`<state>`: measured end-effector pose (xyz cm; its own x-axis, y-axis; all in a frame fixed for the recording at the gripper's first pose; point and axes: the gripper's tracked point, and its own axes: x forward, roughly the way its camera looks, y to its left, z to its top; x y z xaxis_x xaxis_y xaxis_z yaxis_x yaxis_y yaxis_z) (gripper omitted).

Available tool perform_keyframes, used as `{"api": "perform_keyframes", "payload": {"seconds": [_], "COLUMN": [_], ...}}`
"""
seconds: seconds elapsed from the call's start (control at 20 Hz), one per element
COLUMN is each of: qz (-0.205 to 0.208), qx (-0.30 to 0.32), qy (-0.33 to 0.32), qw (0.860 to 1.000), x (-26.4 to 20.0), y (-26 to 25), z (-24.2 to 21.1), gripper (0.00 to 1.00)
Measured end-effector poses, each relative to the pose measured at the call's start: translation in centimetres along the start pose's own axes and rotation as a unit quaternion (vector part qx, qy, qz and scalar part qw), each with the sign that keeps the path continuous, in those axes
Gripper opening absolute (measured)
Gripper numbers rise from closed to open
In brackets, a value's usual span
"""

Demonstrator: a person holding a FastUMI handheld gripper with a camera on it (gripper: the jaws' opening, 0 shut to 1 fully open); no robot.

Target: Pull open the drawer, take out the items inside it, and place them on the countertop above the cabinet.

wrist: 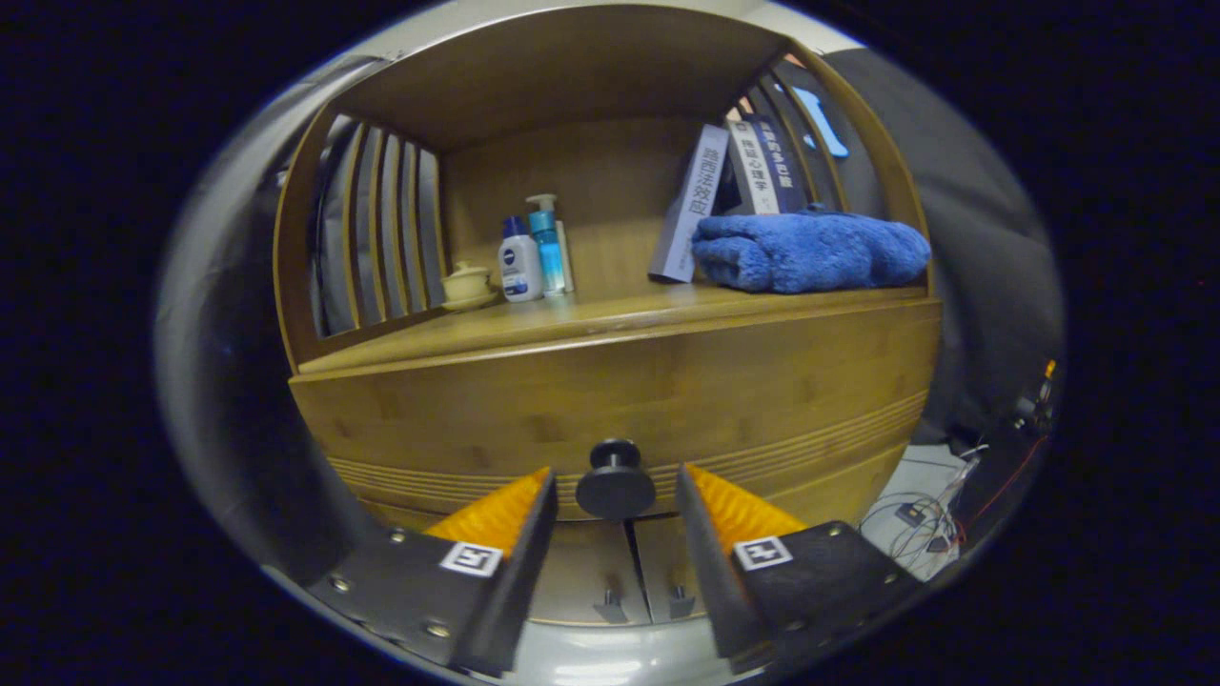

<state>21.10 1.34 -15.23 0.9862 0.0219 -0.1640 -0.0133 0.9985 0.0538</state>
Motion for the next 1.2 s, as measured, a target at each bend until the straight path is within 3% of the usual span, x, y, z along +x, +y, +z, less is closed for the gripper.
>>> {"api": "perform_keyframes", "payload": {"seconds": [0.05, 0.15, 0.25, 0.4, 0.55, 1.2], "qz": [-0.008, -0.009, 0.012, 0.009, 0.013, 0.007], "qx": [-0.01, -0.006, 0.032, 0.001, -0.028, -0.069], "qy": [-0.007, -0.005, -0.005, 0.001, -0.001, -0.015], "qw": [1.0, 1.0, 0.999, 1.0, 1.0, 0.997], "x": [0.4, 1.5, 1.9, 2.1, 1.2, -8.8], "y": [-0.2, -0.2, 0.1, 0.0, 0.2, -0.6], "z": [0.2, 0.6, 0.3, -0.2, -0.2, -1.8], "gripper": [0.68, 0.67, 0.48, 0.48, 0.34, 0.34]}}
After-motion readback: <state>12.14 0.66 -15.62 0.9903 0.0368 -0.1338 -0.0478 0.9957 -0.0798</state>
